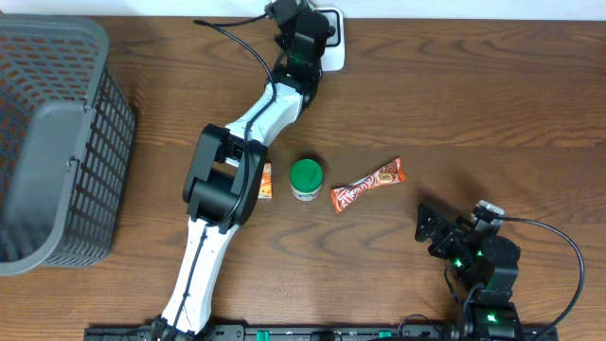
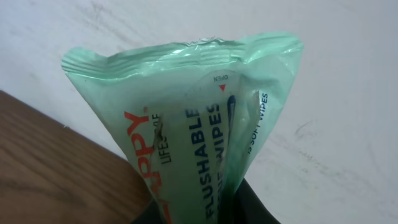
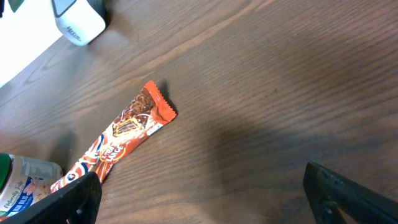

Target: Scan the item barcode

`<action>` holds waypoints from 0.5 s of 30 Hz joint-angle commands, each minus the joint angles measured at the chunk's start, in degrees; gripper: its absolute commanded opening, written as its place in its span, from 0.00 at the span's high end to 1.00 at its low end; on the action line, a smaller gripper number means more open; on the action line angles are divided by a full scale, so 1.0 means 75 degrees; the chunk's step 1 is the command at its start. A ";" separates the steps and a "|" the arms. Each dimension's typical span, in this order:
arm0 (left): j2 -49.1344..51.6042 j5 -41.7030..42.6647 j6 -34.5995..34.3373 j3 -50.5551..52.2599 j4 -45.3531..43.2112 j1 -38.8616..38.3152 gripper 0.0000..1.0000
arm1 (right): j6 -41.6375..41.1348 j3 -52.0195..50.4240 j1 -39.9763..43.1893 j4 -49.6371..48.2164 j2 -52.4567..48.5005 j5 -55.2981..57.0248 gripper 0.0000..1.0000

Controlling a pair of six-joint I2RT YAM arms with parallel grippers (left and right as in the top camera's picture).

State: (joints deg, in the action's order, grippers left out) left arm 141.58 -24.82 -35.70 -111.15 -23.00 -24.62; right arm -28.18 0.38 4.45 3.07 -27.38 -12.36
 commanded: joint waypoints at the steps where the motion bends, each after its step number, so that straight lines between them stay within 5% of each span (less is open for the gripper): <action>1: 0.0335 0.0009 0.0184 -0.0210 -0.0073 -0.0079 0.89 | 0.0082 -0.0003 0.0052 0.0023 0.0012 0.0038 0.01; 15: 0.0682 0.0070 -0.0318 -0.0399 -0.0201 -0.0262 0.88 | 0.0082 -0.0003 0.0052 0.0023 0.0012 0.0035 0.01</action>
State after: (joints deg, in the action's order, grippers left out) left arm 146.10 -23.90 -36.10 -111.98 -23.64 -27.22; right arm -28.18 0.38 4.45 3.07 -27.38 -12.36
